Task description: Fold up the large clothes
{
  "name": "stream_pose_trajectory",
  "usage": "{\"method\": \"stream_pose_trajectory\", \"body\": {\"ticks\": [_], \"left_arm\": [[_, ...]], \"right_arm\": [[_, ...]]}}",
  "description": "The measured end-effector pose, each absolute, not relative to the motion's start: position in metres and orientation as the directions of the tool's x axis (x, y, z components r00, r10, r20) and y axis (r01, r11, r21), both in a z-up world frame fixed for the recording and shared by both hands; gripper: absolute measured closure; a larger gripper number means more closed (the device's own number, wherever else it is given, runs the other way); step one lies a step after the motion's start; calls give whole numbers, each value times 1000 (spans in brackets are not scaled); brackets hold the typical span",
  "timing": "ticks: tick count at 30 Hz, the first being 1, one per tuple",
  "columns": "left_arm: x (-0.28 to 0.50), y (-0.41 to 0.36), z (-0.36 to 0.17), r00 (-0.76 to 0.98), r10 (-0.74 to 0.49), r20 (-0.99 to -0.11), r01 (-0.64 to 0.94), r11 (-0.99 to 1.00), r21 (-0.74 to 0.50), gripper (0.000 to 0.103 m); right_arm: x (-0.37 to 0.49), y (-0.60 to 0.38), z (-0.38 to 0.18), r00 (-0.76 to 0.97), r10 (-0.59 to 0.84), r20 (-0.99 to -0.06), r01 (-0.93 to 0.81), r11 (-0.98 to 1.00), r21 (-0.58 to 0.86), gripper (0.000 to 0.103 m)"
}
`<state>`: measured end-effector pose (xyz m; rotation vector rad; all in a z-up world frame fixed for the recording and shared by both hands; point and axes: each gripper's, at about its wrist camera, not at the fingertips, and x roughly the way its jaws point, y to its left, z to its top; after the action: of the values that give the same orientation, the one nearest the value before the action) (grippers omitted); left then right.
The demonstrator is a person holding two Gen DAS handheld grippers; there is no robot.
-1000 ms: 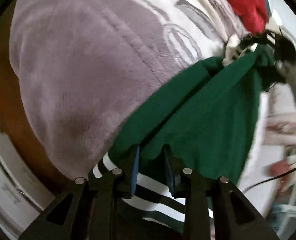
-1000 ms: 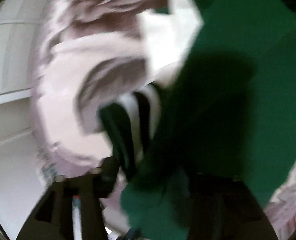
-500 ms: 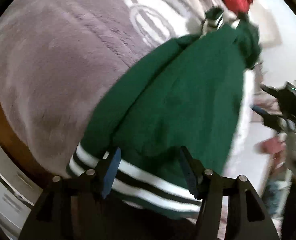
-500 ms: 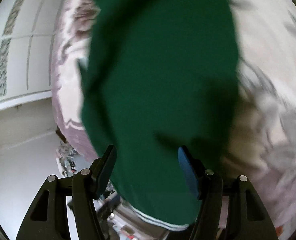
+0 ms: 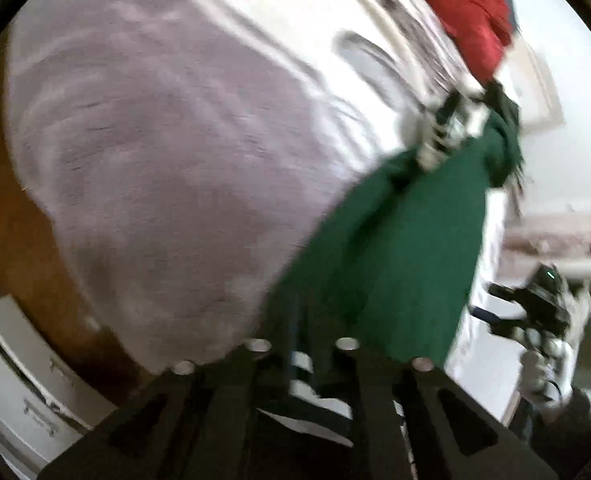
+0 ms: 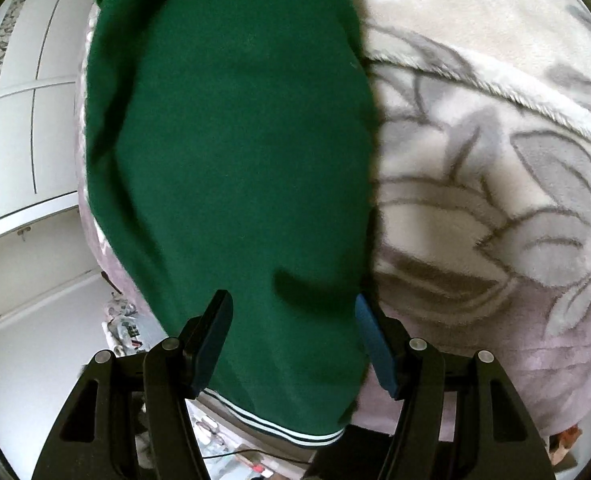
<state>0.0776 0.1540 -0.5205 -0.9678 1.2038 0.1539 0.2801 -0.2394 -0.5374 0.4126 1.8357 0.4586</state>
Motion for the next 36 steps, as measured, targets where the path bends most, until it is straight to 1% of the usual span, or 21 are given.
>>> {"method": "stream_pose_trajectory", "body": {"ticks": [1, 2, 6, 8, 9, 10, 11, 12, 17, 18, 21, 22, 23, 24, 25, 26, 28, 32, 34, 35, 36], "left_arm": [[89, 148, -521, 396, -397, -828, -554, 616, -560, 51], [102, 138, -524, 397, -423, -815, -523, 625, -579, 33], [125, 113, -550, 338, -498, -799, -493, 629, -600, 32], [137, 101, -566, 305, -493, -815, -478, 661, -579, 32], [139, 99, -569, 305, -478, -823, -473, 674, -567, 34], [141, 97, -568, 315, -455, -833, -469, 689, -553, 42], [142, 98, -562, 329, -427, -842, -459, 707, -538, 92], [141, 99, -557, 330, -416, -847, -454, 717, -529, 99], [120, 136, -529, 400, -427, -811, -451, 678, -580, 99], [118, 139, -530, 395, -424, -815, -450, 685, -574, 99], [116, 148, -548, 354, -472, -808, -448, 672, -589, 97], [118, 150, -553, 344, -506, -791, -445, 653, -612, 96], [121, 151, -554, 330, -526, -784, -441, 648, -620, 92], [120, 150, -552, 322, -532, -783, -436, 651, -622, 92], [122, 150, -551, 315, -536, -783, -431, 654, -622, 83], [123, 150, -549, 309, -537, -785, -418, 664, -619, 64], [124, 149, -550, 304, -536, -788, -405, 676, -616, 39], [127, 139, -577, 271, -555, -787, -398, 680, -616, 38], [131, 140, -578, 300, -549, -780, -405, 667, -625, 37], [129, 140, -575, 331, -544, -771, -406, 655, -637, 39], [130, 138, -572, 349, -536, -769, -397, 659, -639, 40]], "right_arm": [[278, -237, -542, -304, 495, -814, 62, 863, 502, 37], [275, -235, -546, -310, 497, -811, 72, 863, 501, 37], [262, -247, -560, -320, 504, -802, 120, 861, 493, 37], [256, -253, -565, -320, 511, -798, 136, 858, 495, 37], [253, -260, -569, -328, 518, -790, 145, 854, 499, 37], [250, -265, -573, -337, 525, -782, 154, 850, 504, 37], [246, -267, -577, -347, 531, -773, 164, 846, 508, 37], [241, -269, -580, -355, 535, -767, 170, 843, 510, 37], [217, -267, -586, -375, 577, -725, 183, 813, 553, 37], [213, -268, -587, -375, 590, -715, 189, 804, 564, 37], [196, -261, -599, -407, 608, -681, 190, 786, 588, 37], [190, -259, -603, -418, 607, -676, 184, 785, 591, 37], [186, -257, -605, -427, 607, -670, 180, 783, 595, 37], [181, -254, -607, -436, 617, -655, 179, 773, 609, 36], [176, -253, -610, -442, 631, -637, 182, 759, 625, 31], [171, -253, -613, -453, 640, -621, 184, 749, 637, 29], [160, -252, -625, -477, 644, -598, 192, 741, 644, 28], [145, -245, -650, -475, 706, -525, 252, 680, 688, 26], [146, -242, -656, -446, 737, -507, 252, 648, 719, 26], [147, -241, -655, -426, 749, -508, 244, 635, 733, 30], [147, -239, -653, -412, 754, -511, 225, 628, 745, 41]]}}
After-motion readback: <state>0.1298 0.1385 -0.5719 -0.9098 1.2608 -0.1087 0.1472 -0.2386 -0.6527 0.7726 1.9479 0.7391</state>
